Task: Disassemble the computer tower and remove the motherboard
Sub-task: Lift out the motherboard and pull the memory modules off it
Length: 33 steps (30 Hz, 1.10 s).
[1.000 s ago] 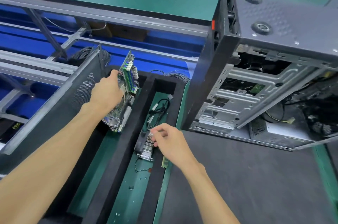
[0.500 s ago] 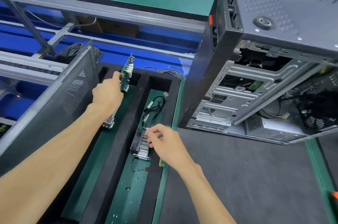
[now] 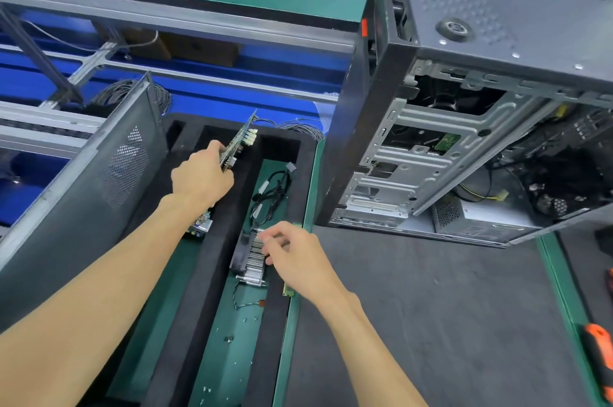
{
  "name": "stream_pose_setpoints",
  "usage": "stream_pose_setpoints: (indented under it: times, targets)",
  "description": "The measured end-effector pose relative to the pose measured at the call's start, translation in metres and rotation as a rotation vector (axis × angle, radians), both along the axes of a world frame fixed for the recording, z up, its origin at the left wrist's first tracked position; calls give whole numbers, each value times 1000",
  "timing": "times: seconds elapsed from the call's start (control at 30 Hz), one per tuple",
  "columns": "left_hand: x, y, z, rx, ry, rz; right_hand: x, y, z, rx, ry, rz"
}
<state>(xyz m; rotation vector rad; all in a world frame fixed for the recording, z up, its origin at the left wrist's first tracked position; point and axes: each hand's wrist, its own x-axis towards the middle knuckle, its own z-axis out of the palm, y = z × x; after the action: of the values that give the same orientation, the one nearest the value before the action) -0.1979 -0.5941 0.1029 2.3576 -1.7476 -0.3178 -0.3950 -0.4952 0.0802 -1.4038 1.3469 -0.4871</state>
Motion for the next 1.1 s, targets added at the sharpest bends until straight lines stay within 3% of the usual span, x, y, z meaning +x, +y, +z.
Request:
stream_pose_setpoints:
  times: [0.2,0.5,0.67,0.93,1.1]
  targets:
    - [22,-3,9,-19,-56,44,1,4,-1,-5,-4,6]
    - [62,-16,22,125,118,82,8,4,2,-21,-23,46]
    - [72,-3,23,120,-43,158,8,5,3,-25,-27,40]
    - [65,10,23,156,-53,129,17,6,10,-45,-68,38]
    - [47,25,19,117,-220,59,13,7,10,-61,-62,35]
